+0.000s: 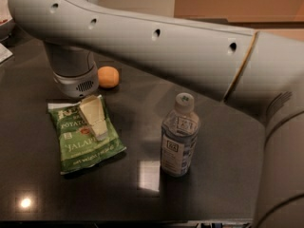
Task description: Pick green jalapeno chip bag
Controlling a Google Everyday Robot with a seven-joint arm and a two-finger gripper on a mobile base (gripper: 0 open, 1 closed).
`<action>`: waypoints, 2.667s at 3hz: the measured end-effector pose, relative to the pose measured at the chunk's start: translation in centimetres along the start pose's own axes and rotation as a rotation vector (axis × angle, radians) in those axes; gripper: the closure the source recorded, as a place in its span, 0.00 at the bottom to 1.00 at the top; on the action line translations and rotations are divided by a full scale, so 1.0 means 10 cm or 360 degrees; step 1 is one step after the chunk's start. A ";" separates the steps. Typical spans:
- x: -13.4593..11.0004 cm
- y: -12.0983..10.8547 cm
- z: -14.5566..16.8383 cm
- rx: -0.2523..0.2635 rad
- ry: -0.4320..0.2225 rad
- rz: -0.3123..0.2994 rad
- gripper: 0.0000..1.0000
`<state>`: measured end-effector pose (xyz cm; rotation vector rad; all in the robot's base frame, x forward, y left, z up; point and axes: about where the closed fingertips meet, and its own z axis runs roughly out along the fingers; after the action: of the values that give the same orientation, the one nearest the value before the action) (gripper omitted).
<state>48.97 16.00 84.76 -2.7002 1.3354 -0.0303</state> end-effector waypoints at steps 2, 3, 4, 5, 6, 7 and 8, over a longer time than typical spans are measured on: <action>-0.06 -0.06 0.20 -0.0079 0.0057 -0.0108 0.01; -0.07 -0.07 0.23 -0.0108 0.0043 -0.0127 0.21; -0.06 -0.06 0.22 -0.0126 0.0025 -0.0142 0.45; -0.02 -0.06 0.15 -0.0118 0.0009 -0.0136 0.68; 0.04 -0.06 0.06 -0.0099 -0.0004 -0.0119 0.92; 0.15 -0.06 -0.09 -0.0066 -0.0031 -0.0086 1.00; 0.31 -0.07 -0.30 -0.0028 -0.0063 -0.0062 1.00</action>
Offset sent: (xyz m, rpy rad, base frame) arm 0.0011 0.0122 -0.0262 -0.0869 0.0602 0.0942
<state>51.22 13.61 87.72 -2.7260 1.2780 0.0314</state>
